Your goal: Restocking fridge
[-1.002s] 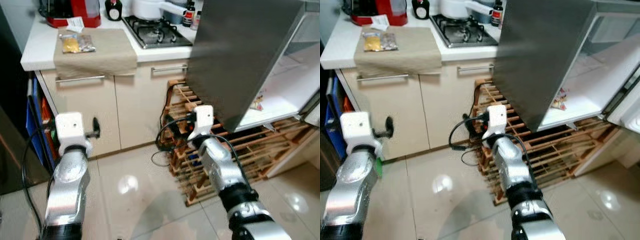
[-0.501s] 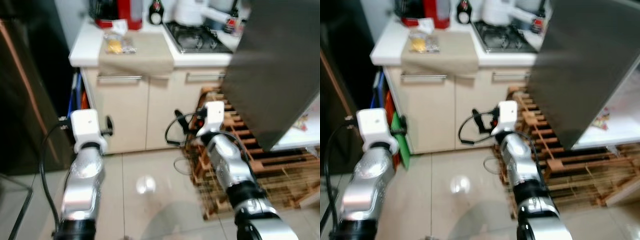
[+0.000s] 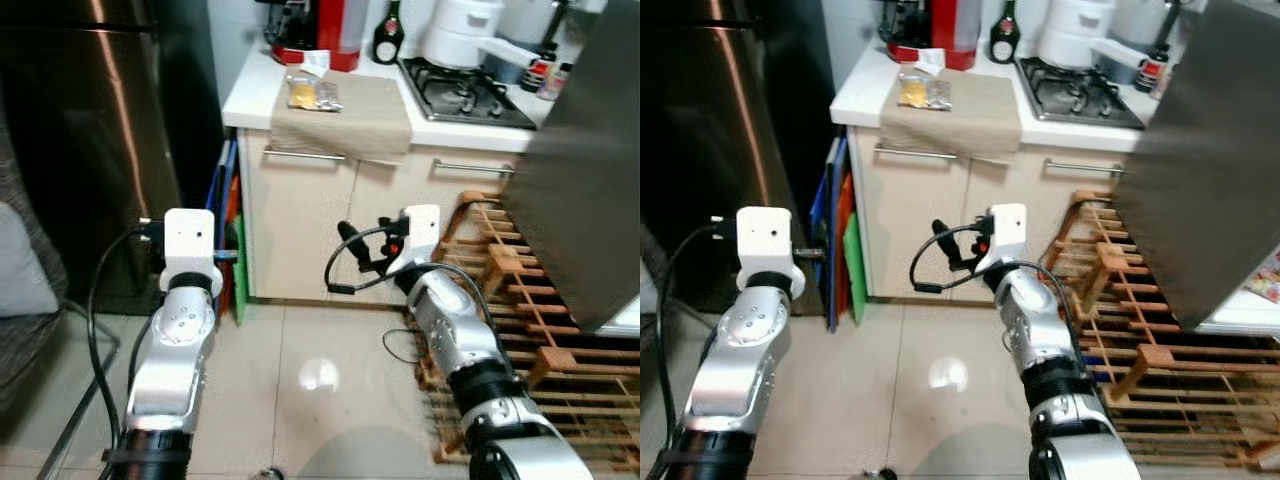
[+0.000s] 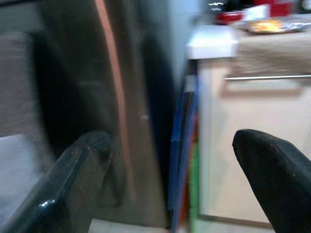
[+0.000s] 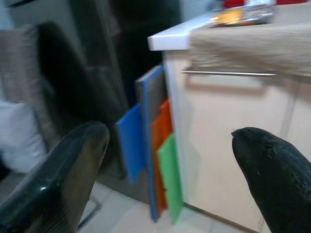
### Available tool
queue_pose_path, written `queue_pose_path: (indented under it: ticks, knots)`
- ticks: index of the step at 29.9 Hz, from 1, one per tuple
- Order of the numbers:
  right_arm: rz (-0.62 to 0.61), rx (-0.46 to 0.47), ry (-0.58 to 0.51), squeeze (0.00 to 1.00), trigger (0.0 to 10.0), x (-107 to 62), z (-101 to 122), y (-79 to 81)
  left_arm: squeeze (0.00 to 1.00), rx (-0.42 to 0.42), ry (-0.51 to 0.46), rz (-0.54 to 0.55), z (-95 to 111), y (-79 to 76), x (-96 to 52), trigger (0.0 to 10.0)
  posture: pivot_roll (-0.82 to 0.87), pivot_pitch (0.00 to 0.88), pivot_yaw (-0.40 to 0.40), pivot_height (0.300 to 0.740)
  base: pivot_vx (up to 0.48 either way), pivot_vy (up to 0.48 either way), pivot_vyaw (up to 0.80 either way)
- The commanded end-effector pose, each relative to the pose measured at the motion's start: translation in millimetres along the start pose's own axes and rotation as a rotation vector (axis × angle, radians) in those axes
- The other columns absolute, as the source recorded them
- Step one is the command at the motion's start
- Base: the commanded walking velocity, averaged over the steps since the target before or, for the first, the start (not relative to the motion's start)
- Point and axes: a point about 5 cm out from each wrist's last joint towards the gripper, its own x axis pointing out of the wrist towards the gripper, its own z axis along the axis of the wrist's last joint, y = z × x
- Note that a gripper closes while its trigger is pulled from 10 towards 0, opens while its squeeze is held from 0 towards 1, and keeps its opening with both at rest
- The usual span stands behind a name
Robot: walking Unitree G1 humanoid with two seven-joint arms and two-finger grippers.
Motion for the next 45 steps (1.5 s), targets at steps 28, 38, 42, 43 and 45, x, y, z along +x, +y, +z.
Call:
queue_pose_path:
  ticks: [28,38,42,43,45]
  knots:
    - [-0.437,-0.215,-0.174,0.0,10.0,-11.1,29.4,-24.4,0.0,-0.177,-0.196,-0.206,29.4,1.4,12.7,10.0,-0.02,0.0,-0.019,0.74,0.334,0.0,0.0]
    - [-0.414,-0.227,-0.189,0.0,10.0,-7.7,33.6,-21.9,0.0,-0.179,-0.21,-0.211,31.2,0.3,13.9,10.0,-0.02,0.0,-0.021,0.74,0.464,0.0,0.0]
    - [-0.409,-0.221,-0.199,0.0,10.0,-5.6,36.5,-21.1,0.0,-0.182,-0.215,-0.206,33.7,1.1,15.6,10.0,-0.02,0.0,-0.017,0.74,0.464,0.0,0.0]
    - [-0.391,-0.217,-0.207,0.0,10.0,-3.3,39.0,-18.5,0.0,-0.187,-0.216,-0.199,34.8,1.4,16.3,10.0,-0.02,0.0,-0.016,0.74,0.461,0.0,0.0]
    - [-0.379,-0.218,-0.211,0.0,10.0,-1.9,40.6,-16.6,0.0,-0.188,-0.218,-0.197,35.5,1.3,16.6,10.0,-0.02,0.0,-0.015,0.74,0.461,0.0,0.0]
